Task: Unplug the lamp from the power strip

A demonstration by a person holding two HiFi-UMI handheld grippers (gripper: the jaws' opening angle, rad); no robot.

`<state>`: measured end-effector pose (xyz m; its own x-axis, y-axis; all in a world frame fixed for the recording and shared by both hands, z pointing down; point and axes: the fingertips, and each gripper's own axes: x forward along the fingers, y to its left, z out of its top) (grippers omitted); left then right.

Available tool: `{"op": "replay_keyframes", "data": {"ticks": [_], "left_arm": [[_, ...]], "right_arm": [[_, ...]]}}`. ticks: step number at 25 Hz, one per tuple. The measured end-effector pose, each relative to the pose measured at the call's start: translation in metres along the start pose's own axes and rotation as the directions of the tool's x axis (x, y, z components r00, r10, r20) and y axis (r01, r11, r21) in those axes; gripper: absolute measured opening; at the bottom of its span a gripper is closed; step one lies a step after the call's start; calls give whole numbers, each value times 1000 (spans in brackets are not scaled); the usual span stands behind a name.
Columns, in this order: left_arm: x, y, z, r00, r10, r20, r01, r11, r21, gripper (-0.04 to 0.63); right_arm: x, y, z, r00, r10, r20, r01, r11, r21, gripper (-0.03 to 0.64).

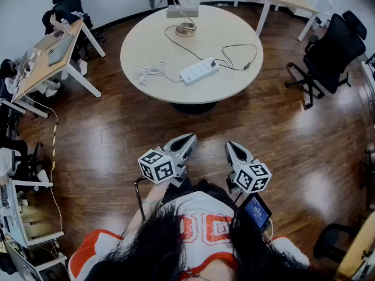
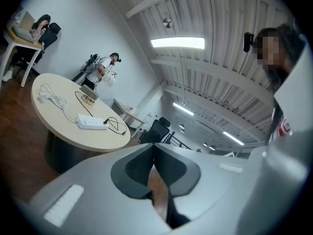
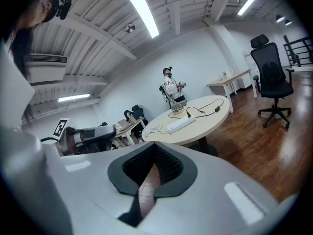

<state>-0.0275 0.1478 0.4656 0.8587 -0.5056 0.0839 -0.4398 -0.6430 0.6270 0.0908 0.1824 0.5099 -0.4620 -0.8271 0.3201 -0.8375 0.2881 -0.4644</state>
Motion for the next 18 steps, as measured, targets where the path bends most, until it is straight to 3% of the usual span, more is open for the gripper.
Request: {"op": "replay_keyframes", "data": {"ticks": [9,18], "left_arm": [[20,4,9,999,33,13,-33,999,21,0],[51,27,27,1000,16,-24,-15,999,32,0]], "right_arm": [[9,-20,11,1000,28,9,-28,1000,0,2],[35,-36,27,1000,6,17,-7,1000,24,2]]}}
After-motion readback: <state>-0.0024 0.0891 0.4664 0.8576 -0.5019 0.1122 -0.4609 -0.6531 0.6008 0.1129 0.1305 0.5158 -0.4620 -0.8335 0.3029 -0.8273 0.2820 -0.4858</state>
